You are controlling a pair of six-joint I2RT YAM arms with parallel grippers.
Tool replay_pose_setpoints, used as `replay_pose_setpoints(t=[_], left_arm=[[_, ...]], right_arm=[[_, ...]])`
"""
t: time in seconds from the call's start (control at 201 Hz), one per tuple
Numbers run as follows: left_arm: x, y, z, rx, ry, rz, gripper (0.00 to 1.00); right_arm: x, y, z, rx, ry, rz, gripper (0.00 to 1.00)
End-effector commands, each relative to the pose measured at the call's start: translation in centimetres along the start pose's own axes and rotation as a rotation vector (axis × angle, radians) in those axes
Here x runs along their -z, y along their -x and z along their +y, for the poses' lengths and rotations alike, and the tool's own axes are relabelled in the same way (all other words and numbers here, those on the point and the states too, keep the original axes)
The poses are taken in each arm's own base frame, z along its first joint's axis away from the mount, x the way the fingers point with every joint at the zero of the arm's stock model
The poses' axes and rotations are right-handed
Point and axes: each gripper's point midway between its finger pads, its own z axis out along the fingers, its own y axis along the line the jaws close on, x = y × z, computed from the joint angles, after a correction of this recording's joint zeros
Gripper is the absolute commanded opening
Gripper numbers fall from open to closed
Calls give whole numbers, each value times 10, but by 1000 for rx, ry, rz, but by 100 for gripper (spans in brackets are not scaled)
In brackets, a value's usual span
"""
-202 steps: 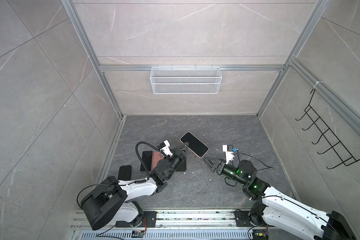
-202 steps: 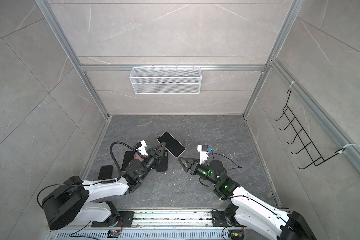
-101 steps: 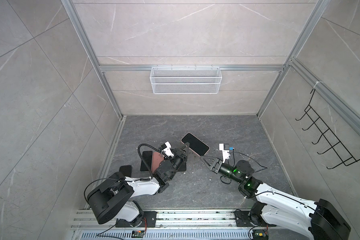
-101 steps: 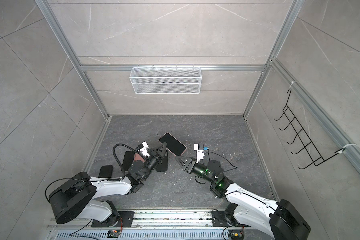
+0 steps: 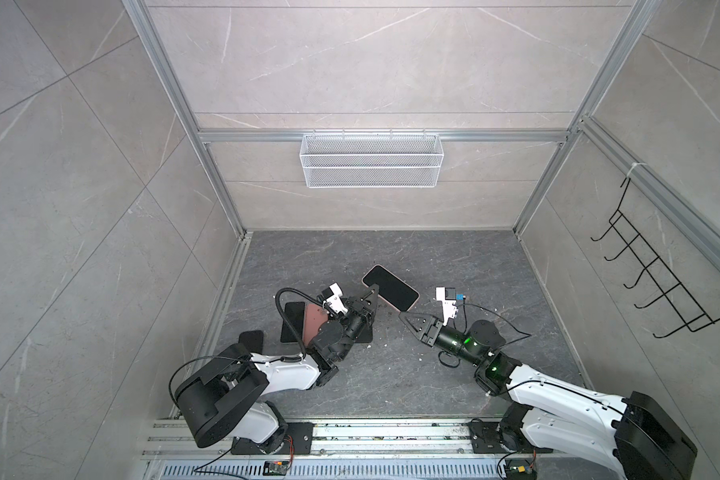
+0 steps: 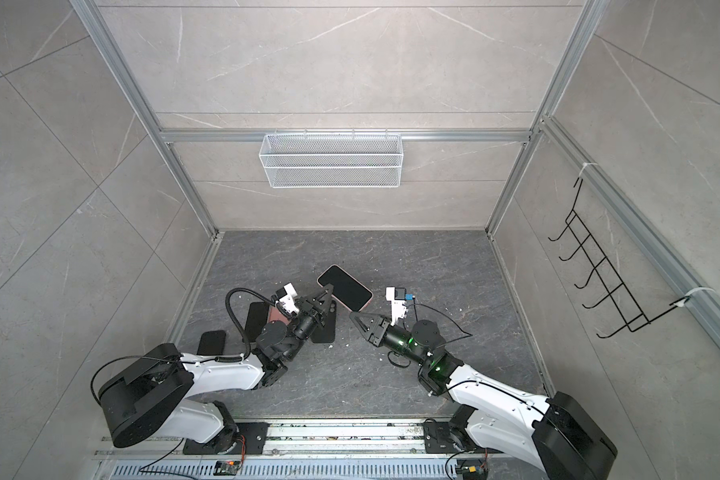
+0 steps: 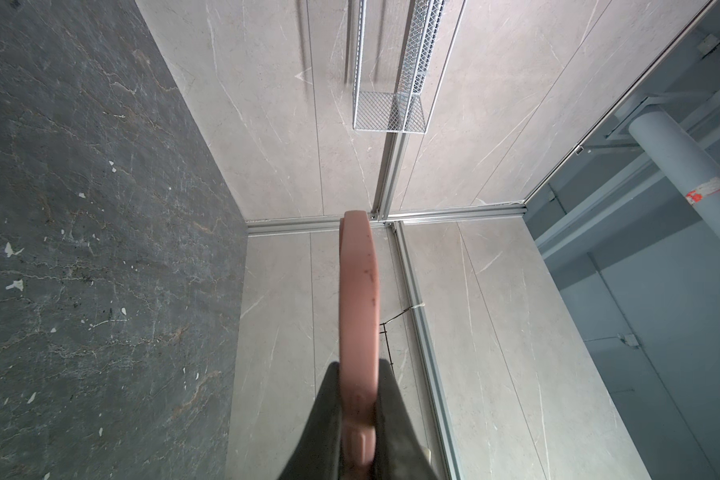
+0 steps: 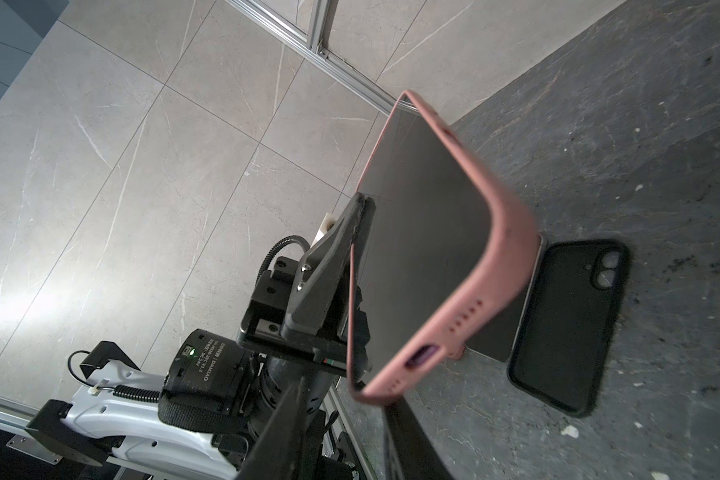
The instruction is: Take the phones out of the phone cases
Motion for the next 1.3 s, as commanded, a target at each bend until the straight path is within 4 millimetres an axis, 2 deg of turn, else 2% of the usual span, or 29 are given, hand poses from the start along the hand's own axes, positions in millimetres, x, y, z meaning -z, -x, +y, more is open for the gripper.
replay_pose_setpoints(t=[0.0,0.229,0.424,0.628,0.703,0.782,0.852,0.927,1.296], left_arm=[[-1,2,-36,43,-133,-20,0],[-2,0,-35,40,-130,-12,0],[-2,-2,-36,39,-132,-6,0],[-2,-3,-36,36,-132,1,0],[-2,-3,-35,35,-130,1,0],[-2,-3,-37,33,-135,-1,0],[-2,-3,-36,32,-131,3,0],[-1,-3,-36,30,-132,1,0],[1,-3,-35,29,-130,0,0]], right_arm=[[0,1,7,0,31,-13,30],[0,1,5,-2,26,-15,21],[-1,2,5,-3,25,-14,18],[-1,0,4,-4,21,-11,11],[-1,1,5,-2,25,-14,13],[0,2,8,-4,37,-17,32],[1,4,7,-13,26,-29,39],[2,6,4,-22,18,-46,39],[0,8,2,-57,24,-63,23]])
